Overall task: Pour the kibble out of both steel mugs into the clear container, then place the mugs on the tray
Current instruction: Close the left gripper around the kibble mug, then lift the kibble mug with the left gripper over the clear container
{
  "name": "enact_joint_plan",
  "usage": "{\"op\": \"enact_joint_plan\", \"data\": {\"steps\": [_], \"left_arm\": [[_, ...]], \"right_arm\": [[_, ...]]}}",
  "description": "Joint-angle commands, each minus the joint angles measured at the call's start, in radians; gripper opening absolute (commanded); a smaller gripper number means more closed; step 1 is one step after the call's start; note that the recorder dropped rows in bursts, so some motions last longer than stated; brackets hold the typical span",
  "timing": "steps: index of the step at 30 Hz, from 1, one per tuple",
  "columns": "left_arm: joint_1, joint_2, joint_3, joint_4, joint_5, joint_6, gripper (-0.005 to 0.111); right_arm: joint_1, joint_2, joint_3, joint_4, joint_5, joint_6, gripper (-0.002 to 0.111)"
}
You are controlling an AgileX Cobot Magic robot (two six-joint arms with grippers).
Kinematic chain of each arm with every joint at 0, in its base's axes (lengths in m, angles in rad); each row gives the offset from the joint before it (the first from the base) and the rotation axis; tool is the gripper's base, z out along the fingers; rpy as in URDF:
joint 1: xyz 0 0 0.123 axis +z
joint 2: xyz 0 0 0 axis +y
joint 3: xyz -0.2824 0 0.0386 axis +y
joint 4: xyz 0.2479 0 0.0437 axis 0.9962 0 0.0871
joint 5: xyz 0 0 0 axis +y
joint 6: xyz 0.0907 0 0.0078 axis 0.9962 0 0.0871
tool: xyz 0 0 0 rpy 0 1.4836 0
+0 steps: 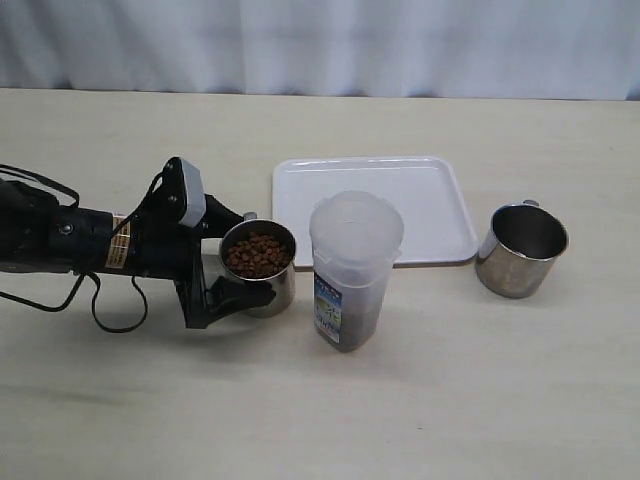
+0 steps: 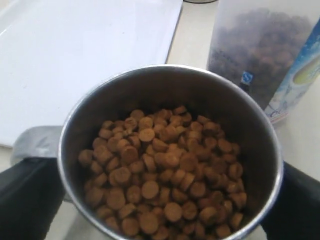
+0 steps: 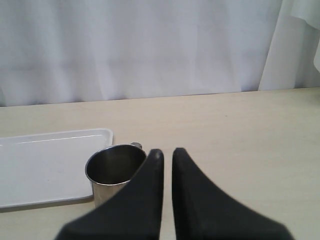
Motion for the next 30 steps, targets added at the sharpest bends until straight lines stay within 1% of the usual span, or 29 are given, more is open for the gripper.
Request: {"op": "enact_joint_plan", "data": {"steps": [1, 10, 15, 16, 18, 19, 22, 24, 25, 30], "left_arm": [[-0.005, 0.040, -0.035, -0.016, -0.021, 0.009, 0.069], [-0.005, 0.112, -0.094, -0.016, -0.078, 0.025, 0.069], [-0.005, 0.123, -0.096, -0.029, -0.085, 0.028, 0.067], [-0.005, 0.123, -0.096, -0.029, -0.088, 0.028, 0.064], [-0.005, 0.123, -0.096, -0.032, -0.093, 0.028, 0.052], [-0.005, 0.123, -0.096, -0.032, -0.122, 0.028, 0.035], [0.014, 0.119, -0.096, -0.025, -0.196, 0.028, 0.011], [0.043, 0.110, -0.096, 0.004, -0.268, 0.024, 0.000], [0.062, 0.103, -0.096, 0.028, -0.299, 0.021, 0.000], [0.147, 0.046, -0.092, 0.126, -0.299, -0.071, 0.000]], "right_arm": [[-0.001, -0.004, 0.002, 0.004, 0.003, -0.011, 0.005], [-0.001, -0.004, 0.002, 0.004, 0.003, -0.011, 0.005], [-0.001, -0.004, 0.002, 0.004, 0.003, -0.011, 0.005], [-0.001, -0.004, 0.002, 0.004, 0.003, -0.011, 0.005], [-0.001, -0.004, 0.002, 0.004, 0.003, -0.011, 0.005], [-0.001, -0.004, 0.002, 0.004, 0.003, -0.011, 0.005], [-0.001, -0.004, 0.002, 0.004, 0.003, -0.011, 0.005], [-0.001, -0.004, 0.002, 0.004, 0.003, -0.011, 0.005], [-0.001, -0.004, 0.002, 0.004, 0.003, -0.011, 0.005], [-0.001, -0.004, 0.002, 0.004, 0.003, -0.011, 0.005]]}}
